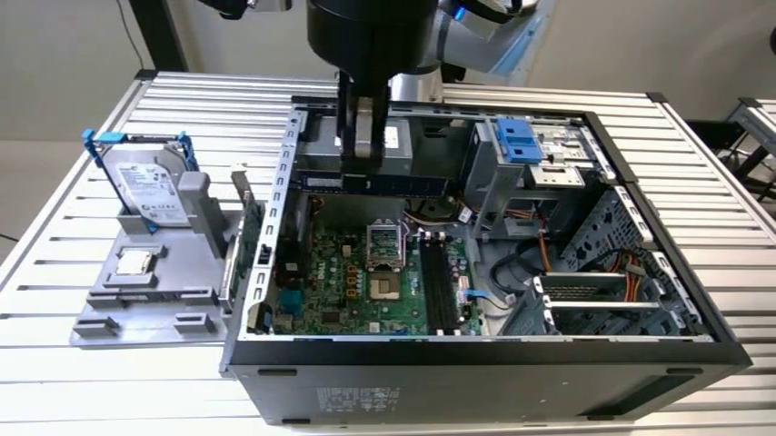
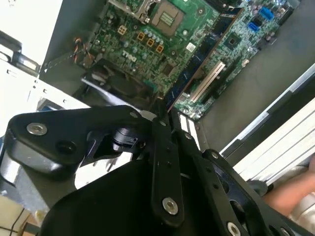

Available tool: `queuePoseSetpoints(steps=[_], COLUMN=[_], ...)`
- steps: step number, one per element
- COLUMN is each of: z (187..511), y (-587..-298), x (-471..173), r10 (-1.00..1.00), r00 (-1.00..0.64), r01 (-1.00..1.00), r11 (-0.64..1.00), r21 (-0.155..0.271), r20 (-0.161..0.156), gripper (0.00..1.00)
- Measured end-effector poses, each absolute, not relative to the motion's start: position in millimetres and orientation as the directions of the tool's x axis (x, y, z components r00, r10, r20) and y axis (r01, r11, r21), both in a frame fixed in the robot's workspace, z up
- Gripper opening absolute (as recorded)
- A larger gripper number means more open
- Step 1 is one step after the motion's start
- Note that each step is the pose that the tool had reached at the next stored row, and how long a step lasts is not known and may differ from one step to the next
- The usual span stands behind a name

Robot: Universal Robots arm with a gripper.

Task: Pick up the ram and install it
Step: 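Pick up the ram and move it above insertion slot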

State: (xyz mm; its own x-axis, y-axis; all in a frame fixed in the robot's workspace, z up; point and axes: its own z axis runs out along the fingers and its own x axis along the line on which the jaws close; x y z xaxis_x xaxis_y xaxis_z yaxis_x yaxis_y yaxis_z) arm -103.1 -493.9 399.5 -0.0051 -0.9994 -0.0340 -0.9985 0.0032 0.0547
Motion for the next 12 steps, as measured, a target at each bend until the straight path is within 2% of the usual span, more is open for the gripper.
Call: queuePoseSetpoints(steps=[12], z=[399], y=[-494], x=[-61], r10=[-0.999], r00=[-0.005], r01=[-0.998], r11=[0.003], r21=[0.055], r20=[-0.034], gripper=[0.00])
